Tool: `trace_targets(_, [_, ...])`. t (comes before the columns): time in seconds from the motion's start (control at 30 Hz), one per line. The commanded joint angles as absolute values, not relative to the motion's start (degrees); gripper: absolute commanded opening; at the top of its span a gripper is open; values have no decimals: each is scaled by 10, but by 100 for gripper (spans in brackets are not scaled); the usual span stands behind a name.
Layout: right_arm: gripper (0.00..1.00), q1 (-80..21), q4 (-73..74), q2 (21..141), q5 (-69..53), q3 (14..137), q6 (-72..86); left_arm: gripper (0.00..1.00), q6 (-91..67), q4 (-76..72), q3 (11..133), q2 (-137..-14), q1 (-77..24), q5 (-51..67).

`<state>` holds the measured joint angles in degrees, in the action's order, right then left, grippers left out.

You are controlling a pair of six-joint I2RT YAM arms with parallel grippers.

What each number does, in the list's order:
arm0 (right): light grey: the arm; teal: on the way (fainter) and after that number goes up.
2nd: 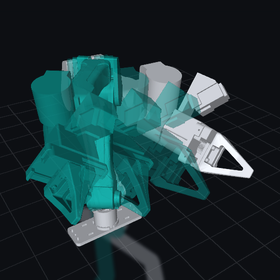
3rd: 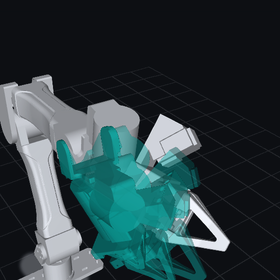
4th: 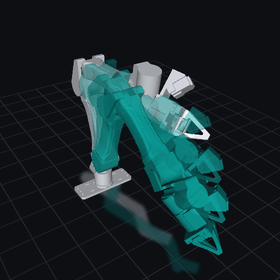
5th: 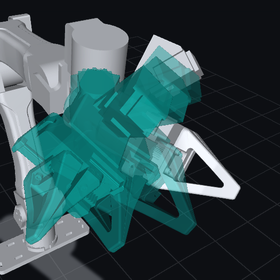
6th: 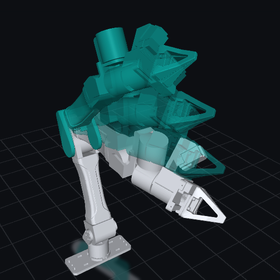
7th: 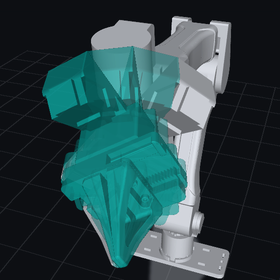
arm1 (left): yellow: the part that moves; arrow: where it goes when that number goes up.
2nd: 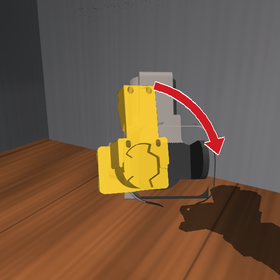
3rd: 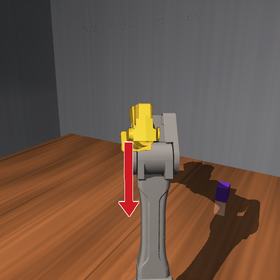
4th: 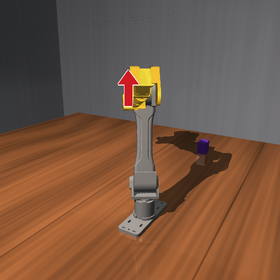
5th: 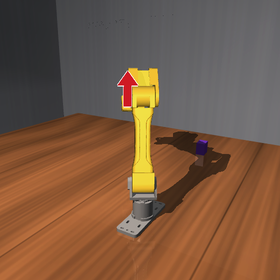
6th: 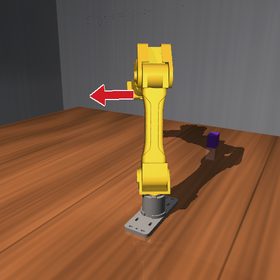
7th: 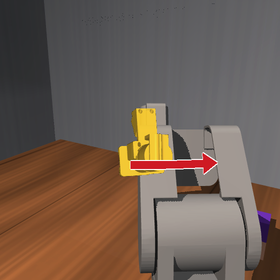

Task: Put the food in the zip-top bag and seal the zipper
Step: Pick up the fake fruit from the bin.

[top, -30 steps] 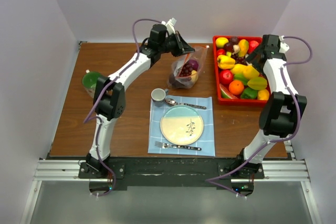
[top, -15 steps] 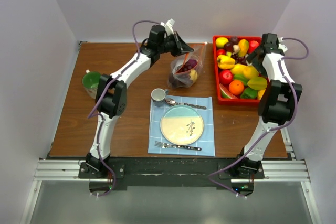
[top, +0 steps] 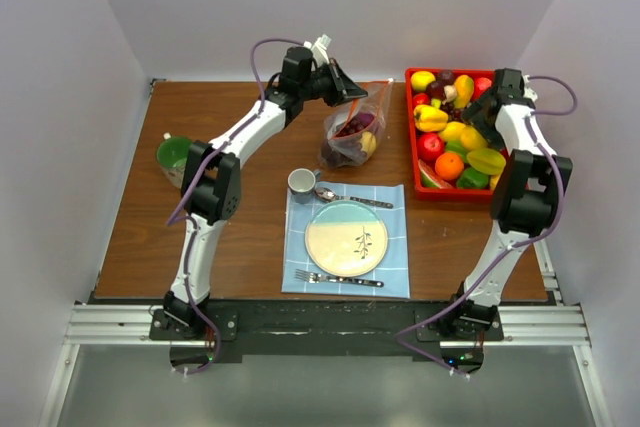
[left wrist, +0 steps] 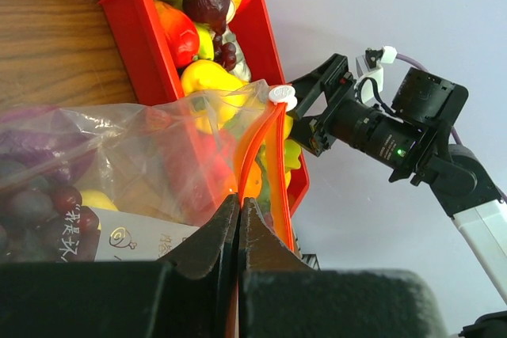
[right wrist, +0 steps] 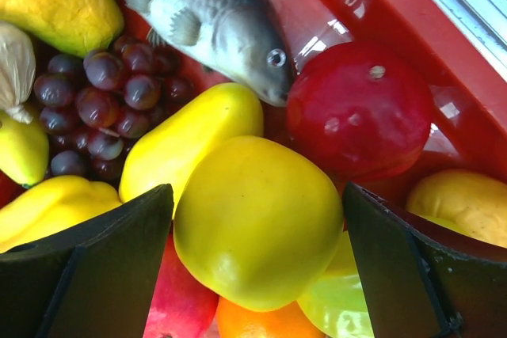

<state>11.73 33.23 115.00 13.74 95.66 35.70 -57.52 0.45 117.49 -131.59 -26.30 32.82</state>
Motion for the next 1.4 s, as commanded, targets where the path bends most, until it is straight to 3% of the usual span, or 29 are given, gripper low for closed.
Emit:
trace_targets(0.0, [91,98,332,1122,127,941,341,0,-578,-26,1187,-1311,-260,337])
trace_targets(0.3, [88,90,328,1113,122,935,331,0,-576,-25,1182,-1303,-260,332])
trace_targets(0.73, [97,47,339,1115,134,945,276,0,-575,-18,1181,-1295,-260,329])
trace_targets(1.0, [95,45,334,1118,149,943,277,0,-570,-11,1177,-1285,-260,324])
trace_targets(1.1, [84,44,329,1117,151,940,278,0,-571,-11,1177,-1284,-261,323])
trace_targets(1.2, [65,43,327,1108,156,936,276,0,-570,-10,1177,-1283,-261,321])
trace_targets(1.23, [52,44,326,1103,156,934,275,0,-570,-10,1177,-1283,-261,321])
trace_targets(1.37, [28,41,328,1077,166,929,272,0,-568,-6,1179,-1282,-261,318])
